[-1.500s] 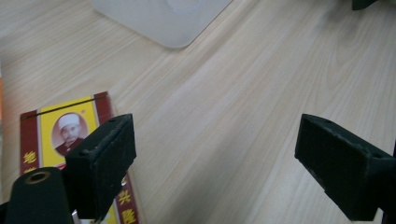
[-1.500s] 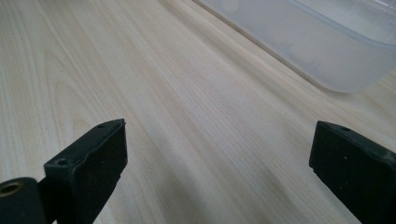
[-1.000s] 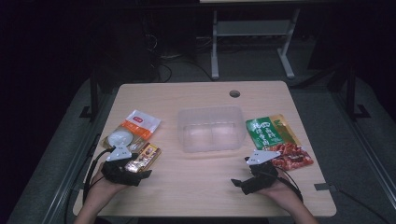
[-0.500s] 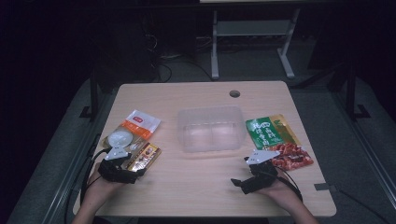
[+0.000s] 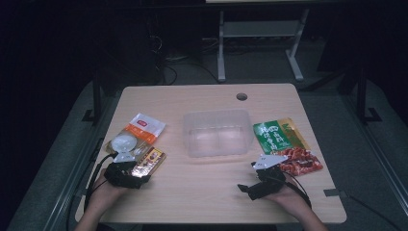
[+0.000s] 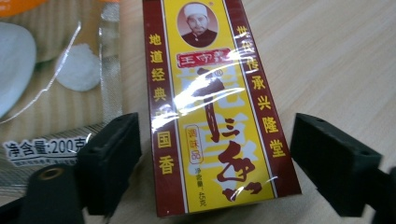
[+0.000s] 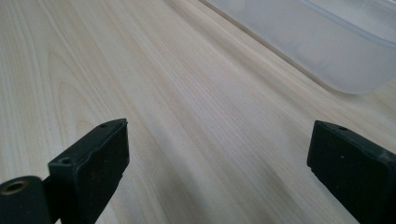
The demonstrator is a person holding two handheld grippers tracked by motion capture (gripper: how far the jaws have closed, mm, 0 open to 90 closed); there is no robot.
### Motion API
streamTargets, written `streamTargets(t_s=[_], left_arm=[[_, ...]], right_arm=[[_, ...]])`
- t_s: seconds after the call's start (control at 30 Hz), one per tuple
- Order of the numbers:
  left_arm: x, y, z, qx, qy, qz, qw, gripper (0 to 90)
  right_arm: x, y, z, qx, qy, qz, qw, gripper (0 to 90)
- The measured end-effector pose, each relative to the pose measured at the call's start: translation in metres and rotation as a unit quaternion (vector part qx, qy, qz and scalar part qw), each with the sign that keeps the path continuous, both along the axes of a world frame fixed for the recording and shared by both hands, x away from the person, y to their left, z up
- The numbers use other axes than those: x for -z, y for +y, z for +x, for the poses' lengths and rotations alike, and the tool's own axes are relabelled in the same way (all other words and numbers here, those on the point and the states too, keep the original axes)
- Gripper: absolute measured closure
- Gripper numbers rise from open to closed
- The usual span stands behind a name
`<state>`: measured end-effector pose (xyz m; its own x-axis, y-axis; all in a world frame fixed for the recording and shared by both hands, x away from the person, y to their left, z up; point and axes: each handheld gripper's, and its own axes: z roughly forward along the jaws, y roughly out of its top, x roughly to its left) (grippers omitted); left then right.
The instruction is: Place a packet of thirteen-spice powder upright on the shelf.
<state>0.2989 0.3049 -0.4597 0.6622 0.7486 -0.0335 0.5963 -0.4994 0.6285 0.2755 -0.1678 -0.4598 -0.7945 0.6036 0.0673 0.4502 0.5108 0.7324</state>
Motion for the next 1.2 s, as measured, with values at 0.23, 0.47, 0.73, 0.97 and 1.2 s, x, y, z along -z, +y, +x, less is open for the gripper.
streamTargets(t_s=[0.23,0.47,0.73,0.97,1.2], left_arm=[[0.0,-0.002,-0.001,0.004,-0.002,0.021,0.9998,24.4],[-0.002,-0.003,-0.001,0.003,0.004,0.025,0.9997,30.6],[-0.009,-0.006,-0.003,0.009,0.003,0.023,0.9997,31.7],[-0.022,-0.007,-0.007,0.036,-0.02,0.005,0.9992,31.8],[-0.03,-0.014,-0.013,0.07,-0.023,-0.043,0.9964,31.8]], right_arm=[[0.0,0.0,0.0,0.001,-0.001,0.002,1.0,5.4],[0.0,0.0,0.0,-0.002,-0.002,0.001,1.0,5.4],[-0.002,-0.001,0.0,-0.001,-0.002,0.004,1.0,5.5],[-0.007,-0.003,0.0,-0.009,0.009,0.005,0.9999,5.4],[-0.014,-0.005,-0.001,-0.03,0.016,0.018,0.9992,5.4]])
